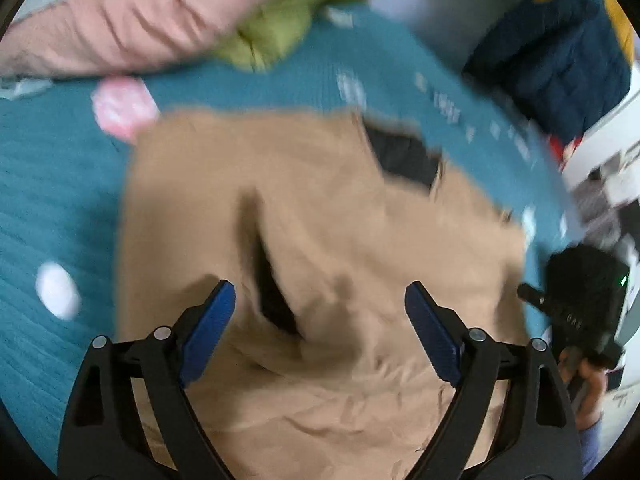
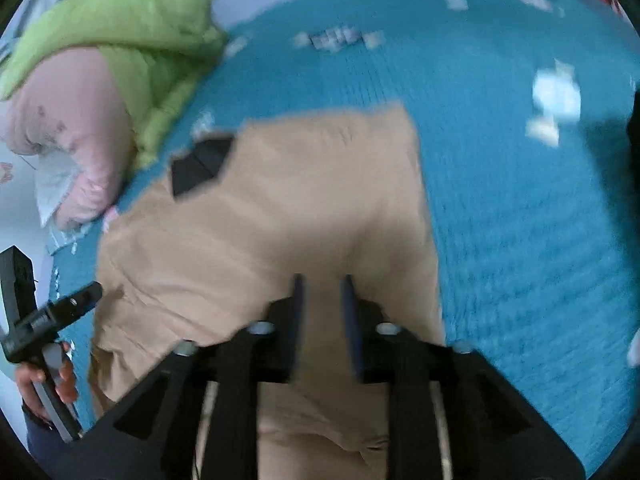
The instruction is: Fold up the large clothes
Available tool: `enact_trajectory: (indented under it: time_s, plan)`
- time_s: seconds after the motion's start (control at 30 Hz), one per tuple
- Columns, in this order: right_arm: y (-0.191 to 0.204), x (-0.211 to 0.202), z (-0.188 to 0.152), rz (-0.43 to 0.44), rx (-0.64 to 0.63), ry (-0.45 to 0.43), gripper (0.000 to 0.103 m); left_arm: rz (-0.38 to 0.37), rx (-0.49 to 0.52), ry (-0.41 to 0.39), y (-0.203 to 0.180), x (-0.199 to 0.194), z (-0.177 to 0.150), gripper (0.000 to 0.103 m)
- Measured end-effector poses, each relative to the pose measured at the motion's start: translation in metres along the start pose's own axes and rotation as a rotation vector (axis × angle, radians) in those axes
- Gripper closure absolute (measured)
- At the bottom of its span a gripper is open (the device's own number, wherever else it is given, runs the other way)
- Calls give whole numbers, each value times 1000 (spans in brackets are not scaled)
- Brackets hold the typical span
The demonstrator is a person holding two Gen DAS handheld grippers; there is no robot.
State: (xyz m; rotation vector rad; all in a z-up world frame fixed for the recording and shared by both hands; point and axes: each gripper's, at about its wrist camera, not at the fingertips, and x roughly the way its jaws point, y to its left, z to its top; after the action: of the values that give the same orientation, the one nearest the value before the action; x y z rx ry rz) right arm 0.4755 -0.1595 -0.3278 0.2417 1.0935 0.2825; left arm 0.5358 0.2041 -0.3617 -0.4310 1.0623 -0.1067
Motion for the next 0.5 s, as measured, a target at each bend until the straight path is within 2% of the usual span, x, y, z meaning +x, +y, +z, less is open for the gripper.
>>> enact_trajectory:
  time_s: [0.03,0.13,0.2,0.33,0.5]
  plan:
    - [2,-3,7,-10,-5,-13,58,18,-9,-19,7,-7,8,14]
    - [2,-4,34,-86,-29,-47,56,135,-27,-36,34,-12,39,13]
    - [-3,6,53,-129,-17,-40,54,188,-35,-9,52,-1,60,13]
    - [-19,28,80,-174,19,6,54,221,-88,57,70,26,88,13]
    - [-29,57,94,-162,68,90,54,231,-96,138,84,56,92,13]
